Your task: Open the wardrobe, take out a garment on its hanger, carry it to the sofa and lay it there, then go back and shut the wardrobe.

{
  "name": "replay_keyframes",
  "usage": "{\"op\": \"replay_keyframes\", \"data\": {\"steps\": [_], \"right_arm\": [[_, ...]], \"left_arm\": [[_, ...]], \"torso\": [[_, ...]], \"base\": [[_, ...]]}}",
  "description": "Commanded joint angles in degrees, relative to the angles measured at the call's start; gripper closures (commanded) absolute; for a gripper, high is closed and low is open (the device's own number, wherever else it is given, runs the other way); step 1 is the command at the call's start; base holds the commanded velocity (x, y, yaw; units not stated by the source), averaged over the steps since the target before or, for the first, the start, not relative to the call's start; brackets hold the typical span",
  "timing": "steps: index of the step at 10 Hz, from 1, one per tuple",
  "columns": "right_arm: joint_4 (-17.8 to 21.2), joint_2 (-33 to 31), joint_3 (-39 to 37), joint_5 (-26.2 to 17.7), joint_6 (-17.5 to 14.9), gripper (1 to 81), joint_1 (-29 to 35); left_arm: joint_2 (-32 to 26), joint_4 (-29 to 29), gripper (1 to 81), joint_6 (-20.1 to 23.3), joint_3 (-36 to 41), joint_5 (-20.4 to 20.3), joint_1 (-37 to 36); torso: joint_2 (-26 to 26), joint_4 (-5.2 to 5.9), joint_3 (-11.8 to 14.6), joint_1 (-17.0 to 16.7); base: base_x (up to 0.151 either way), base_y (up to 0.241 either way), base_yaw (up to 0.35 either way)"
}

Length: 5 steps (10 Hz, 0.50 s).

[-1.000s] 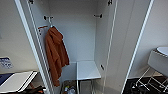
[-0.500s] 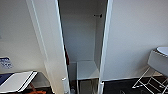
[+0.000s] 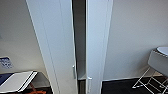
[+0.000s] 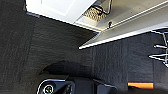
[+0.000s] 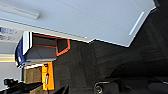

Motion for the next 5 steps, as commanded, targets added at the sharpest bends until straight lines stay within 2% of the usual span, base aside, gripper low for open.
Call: {"op": "replay_keyframes", "data": {"steps": [1,3,5], "right_arm": [[-9.23,11.56,-22.93,-3.16,-3.19,1.0,-6.74],[-12.94,17.54,-36.41,-3.16,-3.37,1.0,-12.9],[-17.51,22.21,-44.1,-2.9,-3.89,1.0,-18.19]], "left_arm": [[3.29,10.2,1.0,1.18,-2.15,-7.15,7.37],[6.53,14.69,1.0,1.18,-6.53,-12.52,15.12],[11.27,17.26,1.0,1.18,-13.04,-15.17,20.41]], "torso": [[0.0,0.0,0.0,0.0],[0.0,0.0,0.0,0.0],[0.0,0.0,0.0,0.0]], "base": [[0.0,0.0,0.0],[0.0,0.0,0.0],[0.0,0.0,0.0]]}}
